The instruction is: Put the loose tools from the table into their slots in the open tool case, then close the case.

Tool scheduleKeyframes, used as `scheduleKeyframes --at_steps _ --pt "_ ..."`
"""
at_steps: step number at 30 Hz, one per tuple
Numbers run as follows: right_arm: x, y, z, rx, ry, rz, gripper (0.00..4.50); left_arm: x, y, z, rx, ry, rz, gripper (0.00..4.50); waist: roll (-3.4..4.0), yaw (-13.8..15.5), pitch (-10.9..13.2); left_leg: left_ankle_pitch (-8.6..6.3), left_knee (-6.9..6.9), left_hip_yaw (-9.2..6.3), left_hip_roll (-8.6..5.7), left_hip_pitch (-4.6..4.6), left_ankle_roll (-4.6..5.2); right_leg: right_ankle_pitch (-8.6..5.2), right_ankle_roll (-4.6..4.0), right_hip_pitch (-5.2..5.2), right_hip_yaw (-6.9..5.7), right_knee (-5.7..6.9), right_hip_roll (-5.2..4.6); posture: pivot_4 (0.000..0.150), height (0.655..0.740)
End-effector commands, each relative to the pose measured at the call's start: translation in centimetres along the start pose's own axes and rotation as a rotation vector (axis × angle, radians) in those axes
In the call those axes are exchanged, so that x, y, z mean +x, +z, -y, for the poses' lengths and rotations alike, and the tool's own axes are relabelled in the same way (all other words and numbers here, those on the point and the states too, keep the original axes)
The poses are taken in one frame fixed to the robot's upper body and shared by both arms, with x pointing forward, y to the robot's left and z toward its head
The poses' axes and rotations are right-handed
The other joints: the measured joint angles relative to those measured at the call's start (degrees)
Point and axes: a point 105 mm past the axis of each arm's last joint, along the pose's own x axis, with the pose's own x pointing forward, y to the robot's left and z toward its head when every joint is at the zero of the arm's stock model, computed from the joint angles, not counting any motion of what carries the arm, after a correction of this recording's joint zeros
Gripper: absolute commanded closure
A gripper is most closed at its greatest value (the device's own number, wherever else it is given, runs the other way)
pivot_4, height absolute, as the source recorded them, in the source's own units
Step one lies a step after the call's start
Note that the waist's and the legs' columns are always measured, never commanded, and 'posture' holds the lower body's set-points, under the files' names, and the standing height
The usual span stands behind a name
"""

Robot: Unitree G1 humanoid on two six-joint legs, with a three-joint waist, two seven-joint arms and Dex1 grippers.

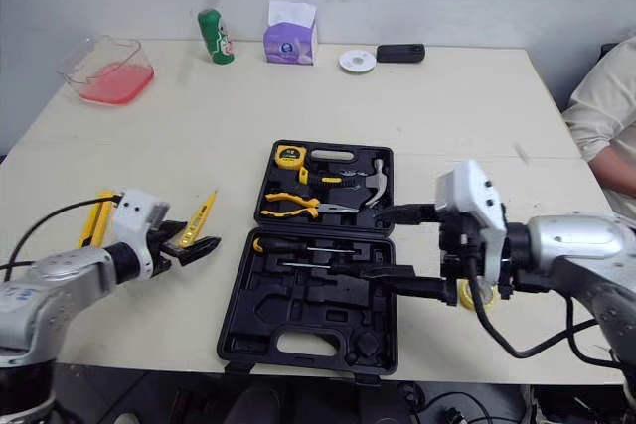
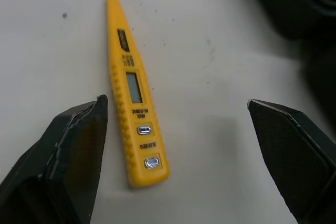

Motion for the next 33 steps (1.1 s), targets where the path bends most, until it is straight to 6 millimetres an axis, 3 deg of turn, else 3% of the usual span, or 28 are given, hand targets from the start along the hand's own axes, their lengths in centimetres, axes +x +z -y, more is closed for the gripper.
scheduleKeyframes --at_steps 1,6,12,15,18,22,25,27,31,33 --pt "0.5 1.7 -0.5 -0.074 0.039 0.045 0.03 0.4 0.4 -0.5 0.013 0.051 -0.005 0.00 0.00 0.0 0.0 0.00 0.04 -0.01 0.00 0.01 0.00 0.00 0.00 0.01 -0.03 0.01 0.00 0.150 0.7400" --pt "1.2 2.0 -0.3 -0.097 0.061 0.056 0.03 1.3 -0.9 -0.5 0.059 0.064 -0.067 0.00 0.01 0.2 0.0 0.00 0.09 -0.08 -0.01 0.05 -0.01 0.01 0.01 0.10 0.00 0.01 -0.03 0.150 0.7400" --pt "1.3 1.9 -0.1 -0.103 0.053 0.056 0.03 1.4 -0.8 -0.7 0.093 0.083 -0.059 0.00 0.02 0.4 0.0 0.00 0.10 -0.16 -0.05 0.05 -0.01 0.01 0.01 0.15 0.01 0.00 -0.09 0.150 0.7400" --pt "1.4 2.0 -0.2 -0.105 0.055 0.063 0.00 1.2 -0.6 -0.6 0.093 0.075 -0.049 0.85 0.02 0.3 0.0 0.00 0.11 -0.18 -0.05 0.05 -0.01 0.01 0.01 0.16 0.01 0.01 -0.09 0.150 0.7400" --pt "1.6 1.9 -0.2 -0.103 0.056 0.064 0.00 1.1 -0.7 -0.6 0.111 0.083 -0.047 2.16 0.02 0.1 0.0 0.00 0.10 -0.18 -0.05 0.05 -0.01 0.01 0.01 0.15 0.01 0.01 -0.08 0.150 0.7400" --pt "1.8 1.7 -0.6 -0.093 0.068 0.066 0.00 0.3 0.4 -2.2 0.113 0.133 -0.012 3.92 0.02 0.0 0.0 0.00 0.09 -0.19 -0.05 0.05 -0.01 0.01 0.01 0.14 0.02 0.01 -0.07 0.150 0.7400" --pt "1.7 1.6 -0.6 -0.088 0.062 0.065 0.00 -0.2 2.4 -2.8 0.148 0.131 0.057 3.99 0.01 0.0 0.0 0.00 0.09 -0.19 -0.05 0.04 -0.01 0.01 0.01 0.14 0.01 0.01 -0.07 0.150 0.7400" --pt "1.6 1.4 -0.6 -0.087 0.058 0.057 0.00 -0.8 4.5 -1.8 0.189 0.050 0.123 3.99 0.00 0.2 0.0 0.00 0.10 -0.25 -0.05 -0.04 -0.01 0.01 0.01 0.11 0.01 -0.03 -0.08 0.150 0.7400" --pt "1.5 1.1 -0.6 -0.080 0.058 0.046 0.00 -1.8 6.0 0.7 0.267 -0.119 0.157 3.99 0.00 0.3 0.0 -0.01 0.21 -0.46 -0.09 -0.42 -0.02 0.01 0.01 -0.06 -0.07 -0.12 -0.17 0.150 0.7400" --pt "1.4 0.6 -0.8 -0.071 0.062 0.021 0.00 -3.2 5.9 4.5 0.355 -0.356 0.137 3.99 -0.01 0.2 0.0 -0.01 0.14 -0.47 -0.13 -0.43 -0.01 0.01 0.02 -0.06 -0.11 -0.17 -0.23 0.150 0.7400"
